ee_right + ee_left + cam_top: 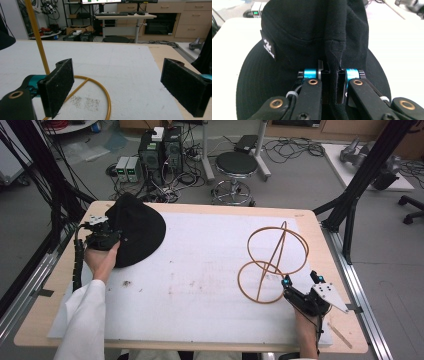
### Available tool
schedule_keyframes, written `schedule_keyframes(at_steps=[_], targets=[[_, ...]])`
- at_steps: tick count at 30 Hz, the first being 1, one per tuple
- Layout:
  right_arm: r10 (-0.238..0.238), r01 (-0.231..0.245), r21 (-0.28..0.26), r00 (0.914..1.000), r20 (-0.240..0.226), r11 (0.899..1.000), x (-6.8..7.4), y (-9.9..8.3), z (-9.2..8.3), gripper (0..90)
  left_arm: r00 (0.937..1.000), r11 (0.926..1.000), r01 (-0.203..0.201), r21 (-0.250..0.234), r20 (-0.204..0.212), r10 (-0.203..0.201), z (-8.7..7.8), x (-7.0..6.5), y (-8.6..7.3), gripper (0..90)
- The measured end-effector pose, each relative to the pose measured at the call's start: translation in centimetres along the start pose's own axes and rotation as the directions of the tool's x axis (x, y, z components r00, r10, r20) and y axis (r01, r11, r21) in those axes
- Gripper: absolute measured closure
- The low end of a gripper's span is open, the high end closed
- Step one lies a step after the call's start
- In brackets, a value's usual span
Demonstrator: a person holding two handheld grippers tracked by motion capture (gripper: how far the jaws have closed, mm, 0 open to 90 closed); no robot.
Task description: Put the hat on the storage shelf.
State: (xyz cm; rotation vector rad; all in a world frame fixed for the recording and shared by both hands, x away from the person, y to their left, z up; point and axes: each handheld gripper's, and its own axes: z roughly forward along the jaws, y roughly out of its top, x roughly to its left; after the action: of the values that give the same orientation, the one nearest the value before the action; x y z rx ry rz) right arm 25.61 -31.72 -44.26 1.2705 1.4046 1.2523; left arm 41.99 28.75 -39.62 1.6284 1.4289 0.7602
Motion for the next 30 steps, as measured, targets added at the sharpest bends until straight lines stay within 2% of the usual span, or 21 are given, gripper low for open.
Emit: schedule_keyframes(at_steps=[6,12,14,23,30], targets=[[0.0,0.0,0.001,1.0,-0.001,1.0,0.0,0.0,0.0,10.8,0.9997,0.9998,0.009,-0.019,0.024,-0.009,-0.1,0.3,-0.2,88.0],[-0.01,0.01,-0.01,0.9999,0.002,1.0,0.0,0.0,0.0,10.8,0.9992,0.9988,-0.036,-0.034,0.016,0.036,-0.2,0.1,-0.4,88.1],[-0.01,0.01,-0.012,0.9999,0.001,1.0,0.0,0.0,0.0,10.8,0.9991,0.9986,-0.035,-0.039,0.024,0.036,-0.3,0.1,-0.4,88.1],[-0.007,0.007,-0.01,1.0,0.002,1.0,0.0,0.0,0.0,10.8,0.9994,0.9972,-0.034,-0.067,0.008,0.034,-0.9,0.0,-0.1,88.1],[-0.002,0.002,-0.006,1.0,0.0,1.0,0.0,0.0,0.0,10.8,0.9983,0.992,-0.057,-0.112,0.001,0.058,-1.9,-0.3,0.3,88.0]])
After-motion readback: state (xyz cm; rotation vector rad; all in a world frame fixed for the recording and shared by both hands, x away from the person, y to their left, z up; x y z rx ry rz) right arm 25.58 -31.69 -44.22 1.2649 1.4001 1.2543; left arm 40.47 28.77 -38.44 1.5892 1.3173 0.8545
